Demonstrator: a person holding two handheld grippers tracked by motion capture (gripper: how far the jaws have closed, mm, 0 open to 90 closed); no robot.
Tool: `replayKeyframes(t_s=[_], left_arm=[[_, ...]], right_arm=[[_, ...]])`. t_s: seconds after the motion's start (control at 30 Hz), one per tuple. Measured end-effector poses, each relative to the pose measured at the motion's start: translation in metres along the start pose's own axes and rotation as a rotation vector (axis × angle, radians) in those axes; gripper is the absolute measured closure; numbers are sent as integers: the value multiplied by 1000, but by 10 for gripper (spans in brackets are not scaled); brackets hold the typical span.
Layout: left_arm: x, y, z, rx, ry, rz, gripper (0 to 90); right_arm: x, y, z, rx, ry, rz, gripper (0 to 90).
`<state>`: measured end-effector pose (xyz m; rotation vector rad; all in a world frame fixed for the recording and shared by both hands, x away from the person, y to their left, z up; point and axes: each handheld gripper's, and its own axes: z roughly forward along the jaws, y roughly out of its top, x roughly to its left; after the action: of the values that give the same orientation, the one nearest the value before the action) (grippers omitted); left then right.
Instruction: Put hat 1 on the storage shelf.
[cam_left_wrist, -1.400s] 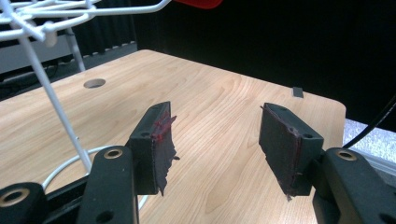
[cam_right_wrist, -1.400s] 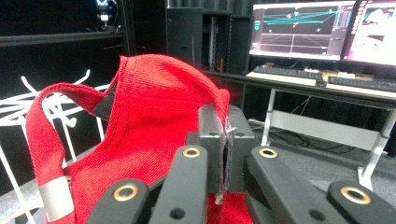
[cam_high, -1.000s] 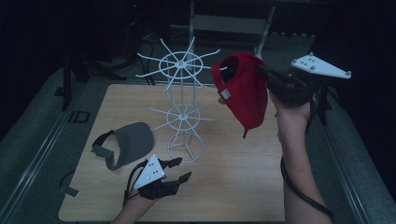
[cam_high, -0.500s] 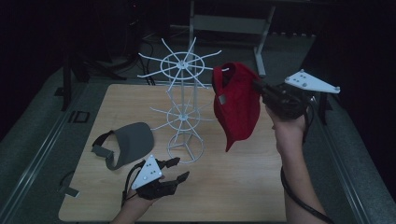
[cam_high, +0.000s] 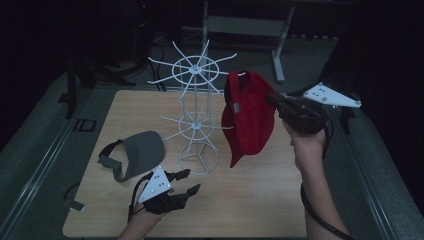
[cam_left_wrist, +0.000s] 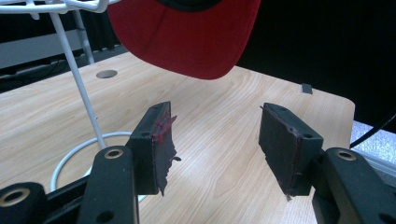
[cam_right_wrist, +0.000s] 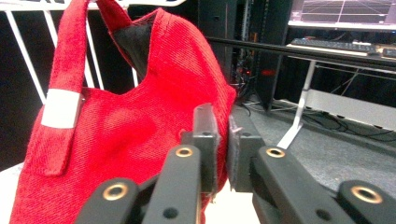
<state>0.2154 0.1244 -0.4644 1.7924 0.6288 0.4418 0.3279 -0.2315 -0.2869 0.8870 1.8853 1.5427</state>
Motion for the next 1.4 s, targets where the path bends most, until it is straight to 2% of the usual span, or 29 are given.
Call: replayKeyframes(t_s=[0.03,0.2,0.3,0.47,0.57,0.87,1.0,1.03,1.13,1.23,1.27,1.33,1.4], left_arm=[[0,0,-1,-1,2,-2,453],[3,-2,-4,-2,14,-12,453],[4,-2,-6,-2,20,-12,453],[6,-3,-10,6,27,-13,453],[6,-5,-12,7,29,-17,453],[9,-14,-17,18,45,-27,453],[13,-19,-21,22,58,-43,453],[13,-21,-22,25,60,-44,453],[16,-24,-25,27,69,-50,456],[17,-26,-27,31,80,-55,458],[18,-27,-28,29,82,-59,458],[19,-29,-29,30,87,-62,458],[20,-31,-30,33,89,-67,458]], right_arm=[[-1,-1,-2,0,10,-2,767],[-1,-2,-8,-15,32,-33,646],[-3,-1,-14,-33,49,-27,554],[-8,-2,-24,-38,57,-32,457],[-11,-6,-28,-15,54,-23,386],[-31,-26,-47,-22,21,27,296],[-41,-43,-54,-13,48,41,199],[-43,-47,-55,-7,44,42,167],[-48,-62,-57,19,7,58,165],[-53,-78,-59,36,-15,76,213],[-54,-83,-60,41,-28,77,223],[-56,-93,-60,54,-80,68,177],[-58,-105,-59,78,-96,72,190]])
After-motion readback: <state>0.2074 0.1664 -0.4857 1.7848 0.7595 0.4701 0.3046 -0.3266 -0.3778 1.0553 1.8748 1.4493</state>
